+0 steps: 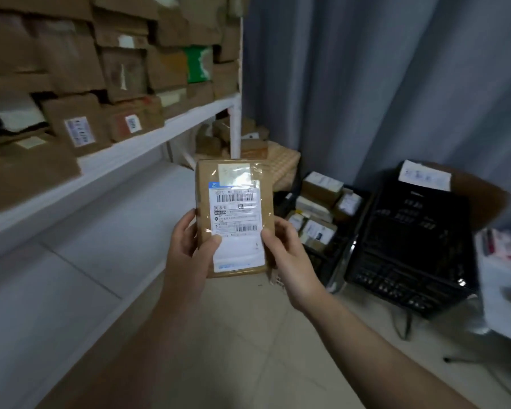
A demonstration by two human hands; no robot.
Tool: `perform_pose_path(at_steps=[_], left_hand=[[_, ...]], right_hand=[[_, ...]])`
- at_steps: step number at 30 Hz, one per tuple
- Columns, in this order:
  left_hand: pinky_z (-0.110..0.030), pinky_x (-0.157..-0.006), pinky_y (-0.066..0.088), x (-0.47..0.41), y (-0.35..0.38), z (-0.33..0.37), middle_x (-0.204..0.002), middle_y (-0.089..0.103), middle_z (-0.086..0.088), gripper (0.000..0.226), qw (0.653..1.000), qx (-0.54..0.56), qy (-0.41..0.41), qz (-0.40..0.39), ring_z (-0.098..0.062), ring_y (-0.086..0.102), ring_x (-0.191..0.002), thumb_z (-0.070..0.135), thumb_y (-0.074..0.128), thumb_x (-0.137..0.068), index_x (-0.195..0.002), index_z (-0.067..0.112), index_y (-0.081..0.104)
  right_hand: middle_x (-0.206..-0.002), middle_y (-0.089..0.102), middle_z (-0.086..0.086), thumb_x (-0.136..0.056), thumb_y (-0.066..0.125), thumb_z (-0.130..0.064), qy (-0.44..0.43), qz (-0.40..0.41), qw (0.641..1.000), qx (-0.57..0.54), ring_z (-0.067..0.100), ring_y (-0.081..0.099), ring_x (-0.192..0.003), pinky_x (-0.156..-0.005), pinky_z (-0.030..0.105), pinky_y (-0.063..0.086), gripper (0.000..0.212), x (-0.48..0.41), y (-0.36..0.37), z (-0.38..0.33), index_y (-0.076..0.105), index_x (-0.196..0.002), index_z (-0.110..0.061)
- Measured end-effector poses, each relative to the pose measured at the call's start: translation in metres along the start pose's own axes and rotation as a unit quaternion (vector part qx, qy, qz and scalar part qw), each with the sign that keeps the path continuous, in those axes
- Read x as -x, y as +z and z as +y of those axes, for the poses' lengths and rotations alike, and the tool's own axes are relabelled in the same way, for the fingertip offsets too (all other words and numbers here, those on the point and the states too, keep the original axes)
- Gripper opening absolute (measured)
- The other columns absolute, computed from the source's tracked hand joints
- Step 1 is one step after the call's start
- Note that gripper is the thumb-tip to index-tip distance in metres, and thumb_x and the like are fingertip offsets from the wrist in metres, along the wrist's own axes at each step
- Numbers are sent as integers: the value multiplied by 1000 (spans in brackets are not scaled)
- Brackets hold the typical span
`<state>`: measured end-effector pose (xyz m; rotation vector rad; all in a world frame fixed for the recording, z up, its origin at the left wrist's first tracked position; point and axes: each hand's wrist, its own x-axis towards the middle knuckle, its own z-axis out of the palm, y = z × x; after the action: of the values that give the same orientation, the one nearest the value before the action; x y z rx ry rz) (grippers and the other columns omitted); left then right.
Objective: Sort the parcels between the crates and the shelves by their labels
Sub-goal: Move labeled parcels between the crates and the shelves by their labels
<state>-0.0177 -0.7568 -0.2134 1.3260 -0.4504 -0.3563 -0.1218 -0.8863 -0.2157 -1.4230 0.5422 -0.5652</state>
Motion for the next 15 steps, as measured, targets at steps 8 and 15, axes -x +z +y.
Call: perform_pose_path(at_steps=[8,15], left_hand=[[-17,-65,54,-15,111,-59,-114,69,11,37,995,-11,-75,-63,-9,68,-98,18,53,-93,-126,36,54],[-31,-71,51,-80,155,-116,-113,69,4,25,978,-4,-202,-57,-16,68,-98,33,54,-93,-118,35,61]], right_hand=[[-125,59,-6,-82,68,-48,104,-9,994,10,11,60,-112,-96,33,50,56,-27,-122,28,45,-132,-39],[-120,62,-10,-68,66,-66,203,13,979,5,7,63,-101,-74,23,46,78,-86,-160,67,37,-136,-43]])
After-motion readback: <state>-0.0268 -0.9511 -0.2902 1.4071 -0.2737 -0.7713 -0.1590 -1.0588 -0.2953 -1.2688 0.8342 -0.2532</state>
